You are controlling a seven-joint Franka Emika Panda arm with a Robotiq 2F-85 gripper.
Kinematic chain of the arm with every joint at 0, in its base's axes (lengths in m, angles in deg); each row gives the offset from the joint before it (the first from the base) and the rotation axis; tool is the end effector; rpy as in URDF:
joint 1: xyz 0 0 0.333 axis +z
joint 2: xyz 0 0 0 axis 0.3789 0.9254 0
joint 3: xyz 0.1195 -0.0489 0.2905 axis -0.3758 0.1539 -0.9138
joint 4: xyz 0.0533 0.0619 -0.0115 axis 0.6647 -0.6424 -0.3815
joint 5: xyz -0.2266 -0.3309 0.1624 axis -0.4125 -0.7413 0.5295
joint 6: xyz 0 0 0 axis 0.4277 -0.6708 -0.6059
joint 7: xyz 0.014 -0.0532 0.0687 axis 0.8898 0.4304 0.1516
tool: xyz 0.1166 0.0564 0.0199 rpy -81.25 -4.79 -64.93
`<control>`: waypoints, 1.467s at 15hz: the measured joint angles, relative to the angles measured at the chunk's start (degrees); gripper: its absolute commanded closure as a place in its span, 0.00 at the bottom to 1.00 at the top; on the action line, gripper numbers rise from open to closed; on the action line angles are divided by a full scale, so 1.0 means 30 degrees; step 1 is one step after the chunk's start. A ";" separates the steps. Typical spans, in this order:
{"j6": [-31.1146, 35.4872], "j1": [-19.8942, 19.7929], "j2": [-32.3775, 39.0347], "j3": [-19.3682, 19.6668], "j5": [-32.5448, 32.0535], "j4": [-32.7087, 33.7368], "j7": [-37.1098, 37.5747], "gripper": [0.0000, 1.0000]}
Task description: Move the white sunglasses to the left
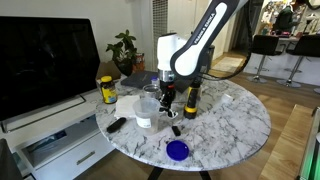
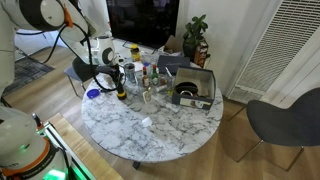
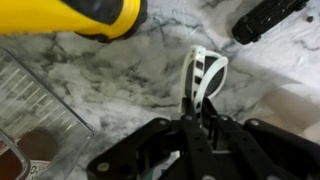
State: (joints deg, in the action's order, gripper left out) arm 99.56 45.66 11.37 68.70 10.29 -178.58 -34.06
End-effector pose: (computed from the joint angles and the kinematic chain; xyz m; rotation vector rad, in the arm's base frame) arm 0.5680 0.2641 0.0893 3.0555 0.5013 0.0840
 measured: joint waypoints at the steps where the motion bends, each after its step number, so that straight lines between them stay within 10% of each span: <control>1: -0.0412 0.0047 0.0032 -0.0001 -0.0212 0.0177 -0.0046 0.97; 22: -0.2563 -0.1643 0.2114 -0.1466 -0.0927 0.3623 -0.6111 0.97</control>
State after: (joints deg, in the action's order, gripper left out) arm 91.87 40.73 17.71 64.31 7.51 -167.71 -52.39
